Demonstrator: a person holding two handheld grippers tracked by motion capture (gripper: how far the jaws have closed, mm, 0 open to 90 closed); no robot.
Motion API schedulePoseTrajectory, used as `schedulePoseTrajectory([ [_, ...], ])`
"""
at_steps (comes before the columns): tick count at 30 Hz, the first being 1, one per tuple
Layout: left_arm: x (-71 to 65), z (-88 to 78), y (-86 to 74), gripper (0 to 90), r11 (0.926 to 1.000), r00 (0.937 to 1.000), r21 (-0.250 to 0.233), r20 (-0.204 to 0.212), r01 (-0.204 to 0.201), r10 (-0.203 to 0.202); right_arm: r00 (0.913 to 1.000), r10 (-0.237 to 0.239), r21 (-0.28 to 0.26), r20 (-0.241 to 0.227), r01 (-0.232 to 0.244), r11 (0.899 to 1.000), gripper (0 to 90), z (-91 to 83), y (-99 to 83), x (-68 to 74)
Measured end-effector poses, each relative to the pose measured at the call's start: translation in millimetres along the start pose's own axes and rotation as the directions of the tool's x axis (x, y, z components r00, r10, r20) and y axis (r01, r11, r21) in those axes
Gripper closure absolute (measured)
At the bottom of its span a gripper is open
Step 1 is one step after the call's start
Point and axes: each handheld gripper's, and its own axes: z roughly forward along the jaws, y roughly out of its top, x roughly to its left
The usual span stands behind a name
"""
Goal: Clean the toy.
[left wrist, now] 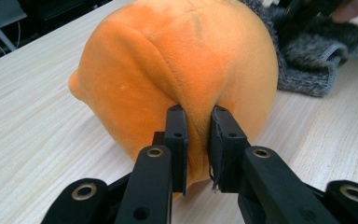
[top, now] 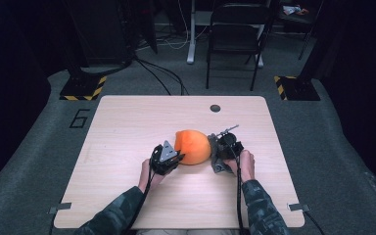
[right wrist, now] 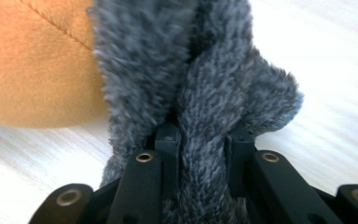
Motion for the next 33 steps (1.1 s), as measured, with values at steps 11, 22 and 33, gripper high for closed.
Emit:
schedulePoseTrajectory([
  [11,-3.7,0.3,1.4,78.5,0.9996,0.9997,-0.011,0.007,-0.025,0.025,0.9937,-0.112,-0.205,-0.007,0.108,0.973,72.5,-69.9,26.2,34.9],
  [22,-7.1,0.2,2.0,78.5,0.9993,0.9993,-0.014,0.009,-0.035,0.035,0.9711,-0.238,-0.207,0.006,0.235,0.95,72.5,-57.8,33.1,76.8],
  [33,-5.7,1.0,2.1,78.7,0.9997,0.9996,-0.002,0.007,-0.026,0.026,0.9713,-0.232,-0.179,0.054,0.238,0.955,72.4,-49.4,30.7,65.5],
])
